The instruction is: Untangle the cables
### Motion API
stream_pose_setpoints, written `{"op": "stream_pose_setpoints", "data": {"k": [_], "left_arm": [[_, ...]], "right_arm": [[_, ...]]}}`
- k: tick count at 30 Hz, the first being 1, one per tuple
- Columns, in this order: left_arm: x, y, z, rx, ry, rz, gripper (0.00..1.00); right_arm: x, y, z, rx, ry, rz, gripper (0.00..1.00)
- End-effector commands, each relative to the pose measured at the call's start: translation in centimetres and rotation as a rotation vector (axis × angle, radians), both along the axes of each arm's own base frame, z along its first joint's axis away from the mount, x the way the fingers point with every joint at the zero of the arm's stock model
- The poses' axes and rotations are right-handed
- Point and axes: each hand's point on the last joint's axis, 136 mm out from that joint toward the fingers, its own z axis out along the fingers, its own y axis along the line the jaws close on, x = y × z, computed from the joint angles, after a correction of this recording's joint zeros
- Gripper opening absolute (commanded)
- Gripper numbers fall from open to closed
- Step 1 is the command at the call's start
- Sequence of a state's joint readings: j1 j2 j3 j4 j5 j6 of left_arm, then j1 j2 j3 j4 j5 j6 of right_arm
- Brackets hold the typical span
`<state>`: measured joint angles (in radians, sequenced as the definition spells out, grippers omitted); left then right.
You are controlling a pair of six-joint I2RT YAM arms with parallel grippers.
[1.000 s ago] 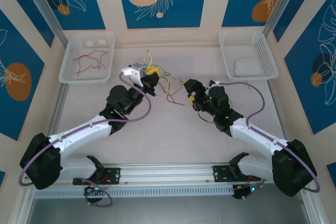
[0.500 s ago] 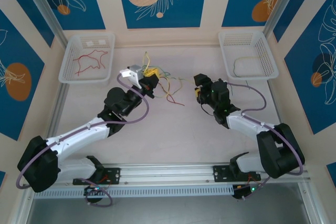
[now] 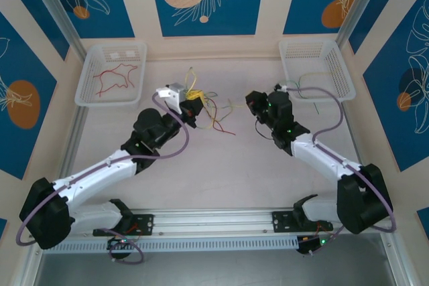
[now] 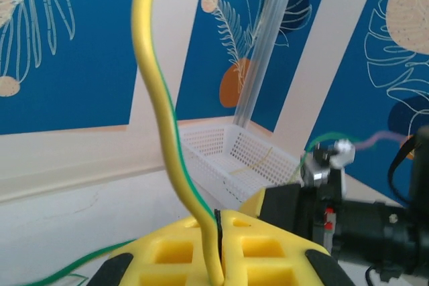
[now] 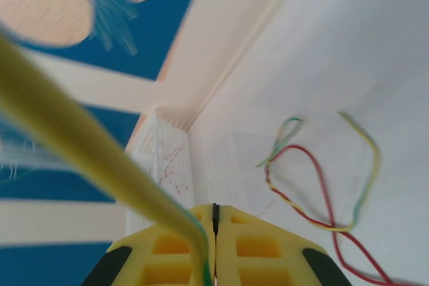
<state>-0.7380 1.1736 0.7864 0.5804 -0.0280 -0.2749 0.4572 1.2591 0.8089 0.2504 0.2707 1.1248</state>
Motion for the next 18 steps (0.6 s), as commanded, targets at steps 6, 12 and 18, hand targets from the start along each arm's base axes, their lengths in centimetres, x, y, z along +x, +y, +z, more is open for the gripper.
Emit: {"op": "stream_pose_setpoints", "data": {"k": [6, 12, 18], "left_arm": [[-1.5, -4.0, -2.9, 0.245, 0.009, -0.223, 0.00], [-1.9, -3.7, -2.2, 0.216, -0.047, -0.220, 0.00], [-2.2, -2.4, -0.9, 0.165, -0.079, -0.189, 0.00]], "right_arm": [[-6.9, 11.6, 7.5, -0.527, -0.409, 0.766, 0.00], [-11.6, 14.6, 7.2, -0.512, -0.532, 1.003, 0.00], [-13.2, 14.9, 4.8, -0.639, -0.525, 1.097, 0.00]]}}
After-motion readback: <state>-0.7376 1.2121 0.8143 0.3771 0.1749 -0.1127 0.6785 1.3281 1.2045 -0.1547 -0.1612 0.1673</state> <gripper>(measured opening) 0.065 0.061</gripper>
